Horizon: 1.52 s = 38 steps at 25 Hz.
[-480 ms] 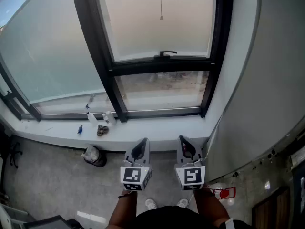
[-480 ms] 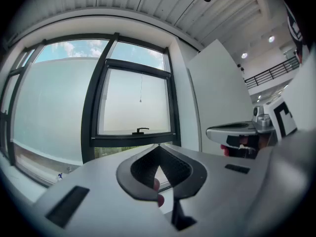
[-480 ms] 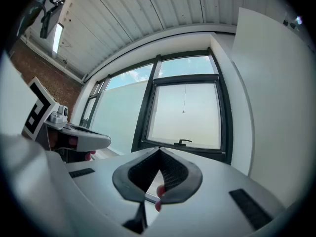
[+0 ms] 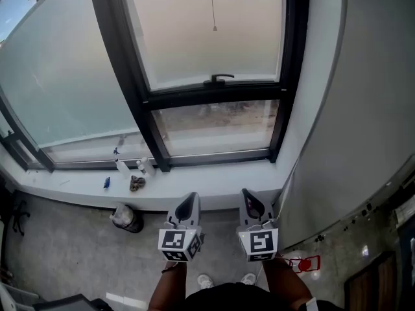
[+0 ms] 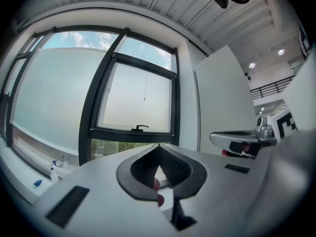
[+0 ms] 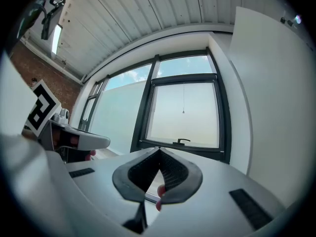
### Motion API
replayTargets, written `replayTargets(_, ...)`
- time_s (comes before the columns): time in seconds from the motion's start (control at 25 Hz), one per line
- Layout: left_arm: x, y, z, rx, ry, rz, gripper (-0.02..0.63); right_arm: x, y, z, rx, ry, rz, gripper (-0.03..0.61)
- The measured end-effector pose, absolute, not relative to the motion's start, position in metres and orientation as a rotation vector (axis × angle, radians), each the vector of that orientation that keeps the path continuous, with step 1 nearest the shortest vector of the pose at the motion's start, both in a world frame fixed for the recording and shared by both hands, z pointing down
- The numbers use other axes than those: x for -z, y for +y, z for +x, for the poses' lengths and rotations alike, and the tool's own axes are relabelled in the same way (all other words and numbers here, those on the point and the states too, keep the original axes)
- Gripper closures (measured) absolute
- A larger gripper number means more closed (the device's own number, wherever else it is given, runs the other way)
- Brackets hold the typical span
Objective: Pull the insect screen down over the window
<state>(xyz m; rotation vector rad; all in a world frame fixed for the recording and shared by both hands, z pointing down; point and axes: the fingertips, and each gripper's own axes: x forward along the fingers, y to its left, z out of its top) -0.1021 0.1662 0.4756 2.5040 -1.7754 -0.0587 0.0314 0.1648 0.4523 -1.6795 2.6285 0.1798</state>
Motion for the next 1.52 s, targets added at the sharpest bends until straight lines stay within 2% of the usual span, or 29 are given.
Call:
replayTargets(0.36,-0.482,0.162,-0.090,-0.033,-1.814,2.534,0.612,-0.457,0.160,0.046,-0.165,2.629,-1.697,0.575)
replayTargets(1.08,-0.466,0.140,-0.031,-0.001,-1.852,2.515,0.612,-0.454,0.130,0.102,-0.141,2.650,-1.678,0.575)
replayTargets(1.52,-0.459,0.070,-0.046,-0.001,-1.872,2.569,0.612,-0.459,0.059,0.084,-0.104,2.650,-1.706,0.575)
